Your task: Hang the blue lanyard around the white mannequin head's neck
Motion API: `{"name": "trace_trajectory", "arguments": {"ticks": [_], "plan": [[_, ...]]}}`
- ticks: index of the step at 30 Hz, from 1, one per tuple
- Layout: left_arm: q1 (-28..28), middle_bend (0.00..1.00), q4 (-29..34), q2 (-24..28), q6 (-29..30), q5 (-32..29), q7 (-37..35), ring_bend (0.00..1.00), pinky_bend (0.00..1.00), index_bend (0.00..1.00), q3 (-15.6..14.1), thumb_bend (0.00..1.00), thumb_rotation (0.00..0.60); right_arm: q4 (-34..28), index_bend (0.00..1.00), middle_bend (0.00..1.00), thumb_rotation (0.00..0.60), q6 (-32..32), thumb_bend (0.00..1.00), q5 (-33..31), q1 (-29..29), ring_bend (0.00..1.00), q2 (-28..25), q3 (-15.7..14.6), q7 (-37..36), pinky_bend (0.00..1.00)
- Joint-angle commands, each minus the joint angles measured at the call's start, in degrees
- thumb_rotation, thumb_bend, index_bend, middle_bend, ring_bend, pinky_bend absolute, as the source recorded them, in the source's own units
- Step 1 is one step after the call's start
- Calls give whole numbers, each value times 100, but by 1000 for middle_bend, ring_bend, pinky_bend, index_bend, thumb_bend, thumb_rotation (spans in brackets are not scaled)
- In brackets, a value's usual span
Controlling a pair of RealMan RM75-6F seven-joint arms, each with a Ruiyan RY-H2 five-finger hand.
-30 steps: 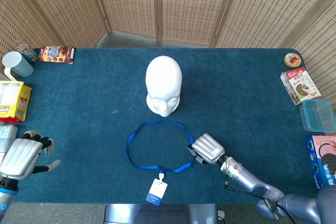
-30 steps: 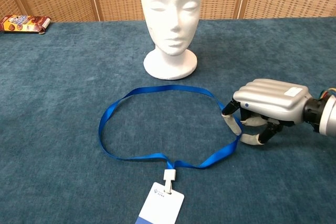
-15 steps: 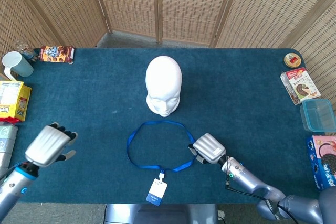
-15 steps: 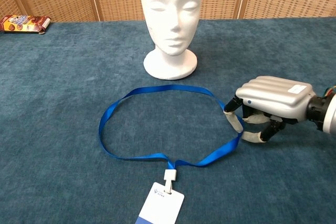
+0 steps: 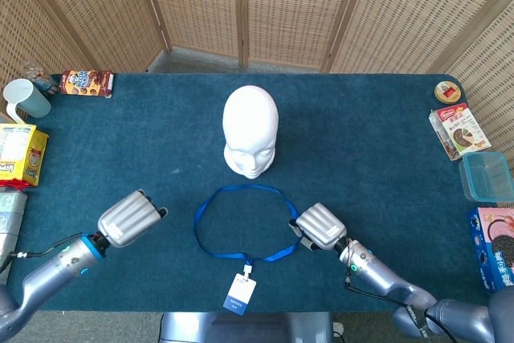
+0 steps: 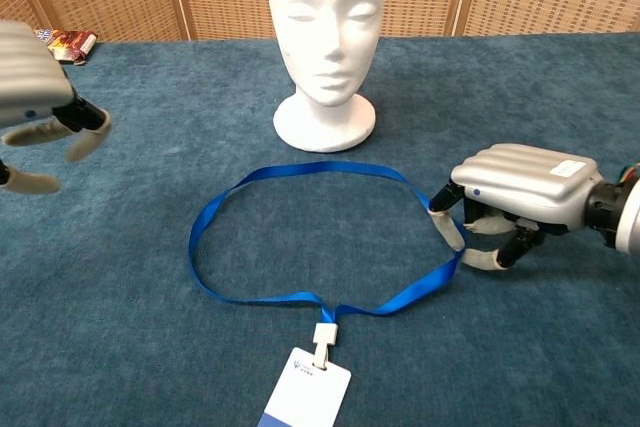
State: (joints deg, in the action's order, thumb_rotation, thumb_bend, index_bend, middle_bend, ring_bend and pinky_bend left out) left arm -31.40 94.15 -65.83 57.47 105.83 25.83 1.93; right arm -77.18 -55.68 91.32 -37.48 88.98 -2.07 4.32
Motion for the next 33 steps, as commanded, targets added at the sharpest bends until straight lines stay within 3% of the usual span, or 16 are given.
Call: {"name": "trace_trajectory", "arguments": {"ticks": [1, 13, 33], "plan": [[-129, 834, -110, -115, -144, 35, 102, 800, 812, 521, -25, 237, 600, -3, 632, 1000, 600, -4, 425, -5, 6, 1000, 2, -2, -2, 1000], [-380, 834, -534, -592, -379, 11, 426, 799, 824, 422, -128, 253, 600, 40, 637, 1000, 600, 10, 425, -31, 6, 1000, 35, 7, -49, 1000], [-803, 834, -1330, -1413, -492, -37, 294, 799, 827, 422, -251, 304, 600, 147, 642, 1000, 600, 20, 428, -66, 24, 1000, 78, 1, -126, 1000]]}}
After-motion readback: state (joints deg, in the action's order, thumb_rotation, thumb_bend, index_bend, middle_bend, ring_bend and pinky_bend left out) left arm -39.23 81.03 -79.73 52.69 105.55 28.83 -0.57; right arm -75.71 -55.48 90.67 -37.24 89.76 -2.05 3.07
